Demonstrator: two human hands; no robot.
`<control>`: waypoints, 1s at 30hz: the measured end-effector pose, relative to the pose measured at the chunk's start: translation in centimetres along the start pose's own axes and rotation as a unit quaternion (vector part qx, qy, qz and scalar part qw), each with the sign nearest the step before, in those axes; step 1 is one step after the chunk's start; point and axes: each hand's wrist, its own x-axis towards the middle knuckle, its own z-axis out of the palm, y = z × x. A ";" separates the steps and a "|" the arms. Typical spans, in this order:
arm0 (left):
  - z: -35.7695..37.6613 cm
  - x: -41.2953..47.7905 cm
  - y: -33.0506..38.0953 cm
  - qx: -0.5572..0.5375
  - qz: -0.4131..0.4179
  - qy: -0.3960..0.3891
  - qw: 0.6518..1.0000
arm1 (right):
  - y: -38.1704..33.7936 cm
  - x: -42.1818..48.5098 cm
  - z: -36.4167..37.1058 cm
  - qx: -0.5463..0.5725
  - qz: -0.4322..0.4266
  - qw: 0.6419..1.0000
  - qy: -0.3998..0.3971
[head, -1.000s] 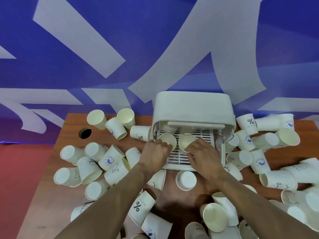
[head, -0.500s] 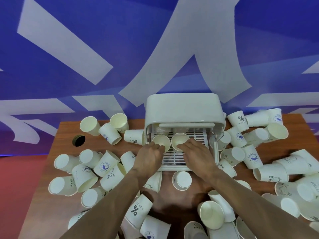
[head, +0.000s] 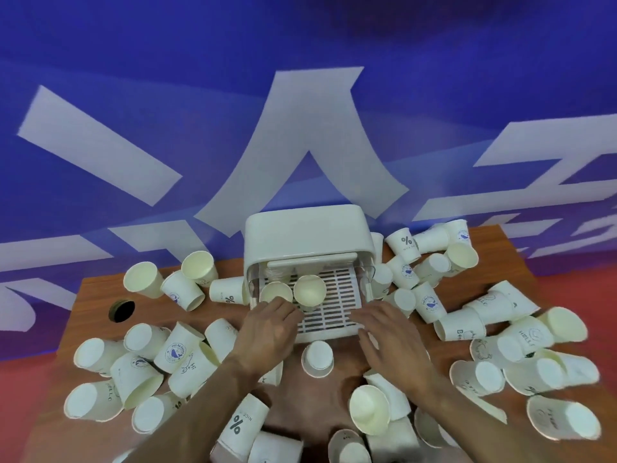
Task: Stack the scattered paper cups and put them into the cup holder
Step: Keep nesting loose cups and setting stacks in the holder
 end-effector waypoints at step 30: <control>5.7 16.6 17.6 0.051 0.112 -0.161 0.979 | 15.5 -9.6 -8.4 -0.031 0.184 0.981 -0.059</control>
